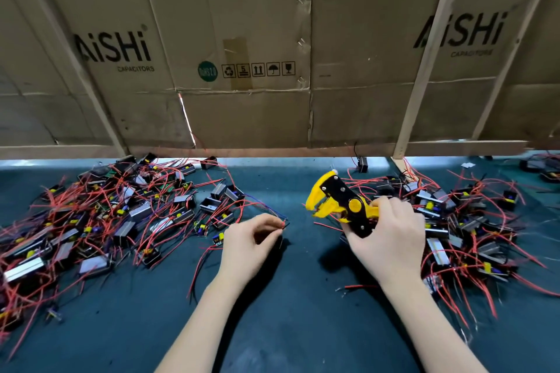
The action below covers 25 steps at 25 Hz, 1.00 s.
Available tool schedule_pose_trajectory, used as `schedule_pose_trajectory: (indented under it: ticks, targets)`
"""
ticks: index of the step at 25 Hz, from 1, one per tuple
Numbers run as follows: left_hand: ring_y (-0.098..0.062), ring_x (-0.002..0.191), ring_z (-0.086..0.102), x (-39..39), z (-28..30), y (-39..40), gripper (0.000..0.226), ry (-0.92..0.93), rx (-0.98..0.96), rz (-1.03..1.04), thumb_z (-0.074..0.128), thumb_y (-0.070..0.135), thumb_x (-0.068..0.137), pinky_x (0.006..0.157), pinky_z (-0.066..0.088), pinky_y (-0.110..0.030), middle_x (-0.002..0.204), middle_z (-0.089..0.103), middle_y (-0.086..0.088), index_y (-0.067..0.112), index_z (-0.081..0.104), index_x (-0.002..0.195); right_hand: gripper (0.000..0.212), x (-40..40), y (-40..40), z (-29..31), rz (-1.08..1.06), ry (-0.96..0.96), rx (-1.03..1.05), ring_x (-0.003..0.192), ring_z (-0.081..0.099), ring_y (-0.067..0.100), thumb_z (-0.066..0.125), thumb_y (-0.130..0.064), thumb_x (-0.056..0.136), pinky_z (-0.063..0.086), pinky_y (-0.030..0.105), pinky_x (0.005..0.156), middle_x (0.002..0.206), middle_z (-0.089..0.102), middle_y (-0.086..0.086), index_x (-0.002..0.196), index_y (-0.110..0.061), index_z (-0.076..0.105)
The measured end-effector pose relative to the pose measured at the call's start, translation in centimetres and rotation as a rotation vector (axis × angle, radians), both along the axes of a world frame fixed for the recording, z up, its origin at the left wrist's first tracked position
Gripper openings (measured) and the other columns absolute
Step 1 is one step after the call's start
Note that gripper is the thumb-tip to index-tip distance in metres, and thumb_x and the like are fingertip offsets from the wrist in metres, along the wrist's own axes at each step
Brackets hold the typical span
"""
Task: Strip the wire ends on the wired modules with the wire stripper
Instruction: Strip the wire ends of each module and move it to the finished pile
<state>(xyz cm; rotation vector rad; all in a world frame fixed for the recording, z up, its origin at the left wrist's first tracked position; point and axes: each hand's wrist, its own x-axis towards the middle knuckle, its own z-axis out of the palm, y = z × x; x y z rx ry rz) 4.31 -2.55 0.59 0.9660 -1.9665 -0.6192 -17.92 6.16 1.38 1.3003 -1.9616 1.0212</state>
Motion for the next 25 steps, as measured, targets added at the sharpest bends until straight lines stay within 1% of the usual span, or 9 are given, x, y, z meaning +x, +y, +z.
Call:
schedule_pose_trajectory:
  ticks: [2, 4, 7, 11, 15, 16, 18, 20, 25]
  targets:
    - [0.006, 0.076, 0.067, 0.0, -0.2, 0.3, 0.013, -0.019, -0.059, 0.015, 0.074, 0.006, 0.081, 0.079, 0.051, -0.014, 0.083, 0.073, 0.017, 0.018, 0.074, 0.088, 0.051, 0.1, -0.3, -0.2, -0.065, 0.041, 0.068, 0.070, 0.054, 0.034, 0.080, -0.049, 0.064, 0.039, 0.041, 0.065, 0.072, 0.056, 0.011, 0.075, -0.005, 0.056]
    - [0.002, 0.077, 0.066, -0.1, -0.2, 0.5, 0.013, -0.014, -0.069, -0.020, 0.074, 0.006, 0.081, 0.078, 0.051, -0.018, 0.085, 0.071, 0.017, 0.017, 0.073, 0.088, 0.053, 0.1, -0.4, -0.1, -0.085, 0.063, 0.101, 0.070, 0.054, 0.034, 0.085, -0.047, 0.061, 0.039, 0.041, 0.065, 0.072, 0.056, 0.012, 0.074, -0.004, 0.055]
    - [-0.004, 0.075, 0.066, -0.1, -0.2, 0.6, 0.010, 0.030, 0.011, -0.112, 0.073, 0.005, 0.084, 0.075, 0.052, -0.021, 0.081, 0.071, 0.016, 0.015, 0.072, 0.086, 0.054, 0.6, -0.4, -0.1, -0.085, 0.112, 0.107, 0.070, 0.053, 0.033, 0.084, -0.048, 0.057, 0.038, 0.041, 0.066, 0.070, 0.055, 0.010, 0.073, -0.006, 0.054]
    - [-0.007, 0.074, 0.065, -0.1, -0.2, 0.6, 0.010, 0.057, 0.084, -0.158, 0.072, 0.006, 0.085, 0.075, 0.053, -0.025, 0.080, 0.072, 0.011, 0.015, 0.072, 0.085, 0.054, 1.3, -0.5, -0.2, -0.100, 0.197, 0.183, 0.071, 0.054, 0.032, 0.084, -0.048, 0.053, 0.037, 0.040, 0.066, 0.071, 0.056, 0.010, 0.074, -0.007, 0.055]
    - [-0.007, 0.079, 0.068, -0.1, -0.2, 0.7, 0.011, 0.078, 0.134, -0.177, 0.075, 0.009, 0.084, 0.082, 0.052, -0.026, 0.081, 0.073, 0.011, 0.019, 0.072, 0.087, 0.055, 1.7, -0.7, -0.2, -0.096, 0.211, 0.261, 0.076, 0.056, 0.033, 0.085, -0.049, 0.054, 0.040, 0.041, 0.070, 0.075, 0.059, 0.011, 0.077, -0.006, 0.059]
    - [-0.008, 0.080, 0.068, -0.2, -0.3, 0.7, 0.014, 0.075, 0.141, -0.174, 0.076, 0.011, 0.083, 0.084, 0.050, -0.024, 0.080, 0.074, 0.012, 0.022, 0.069, 0.089, 0.055, 1.9, -0.8, -0.2, -0.091, 0.212, 0.264, 0.076, 0.056, 0.032, 0.085, -0.049, 0.054, 0.040, 0.041, 0.070, 0.076, 0.060, 0.011, 0.077, -0.007, 0.059]
    - [-0.007, 0.081, 0.065, -0.2, -0.3, 0.8, 0.025, 0.079, 0.181, -0.151, 0.076, 0.017, 0.082, 0.086, 0.044, -0.022, 0.079, 0.075, 0.013, 0.026, 0.056, 0.092, 0.057, 2.1, -0.9, -0.2, -0.081, 0.219, 0.274, 0.076, 0.056, 0.032, 0.086, -0.050, 0.052, 0.041, 0.041, 0.070, 0.076, 0.060, 0.011, 0.079, -0.006, 0.061]
    - [-0.008, 0.080, 0.064, -0.2, -0.4, 0.7, 0.030, 0.106, 0.226, -0.144, 0.076, 0.017, 0.083, 0.087, 0.044, -0.027, 0.079, 0.075, 0.011, 0.025, 0.048, 0.091, 0.058, 2.1, -0.9, -0.2, -0.071, 0.229, 0.289, 0.076, 0.057, 0.032, 0.087, -0.050, 0.051, 0.042, 0.041, 0.070, 0.076, 0.061, 0.011, 0.079, -0.006, 0.062]
    - [-0.012, 0.075, 0.063, -0.1, -0.5, 0.5, 0.030, 0.135, 0.271, -0.173, 0.076, 0.015, 0.083, 0.087, 0.048, -0.040, 0.077, 0.075, 0.004, 0.022, 0.047, 0.088, 0.053, 1.9, -0.7, -0.4, -0.053, 0.222, 0.275, 0.075, 0.058, 0.032, 0.086, -0.048, 0.053, 0.043, 0.041, 0.070, 0.074, 0.062, 0.010, 0.076, -0.008, 0.060]
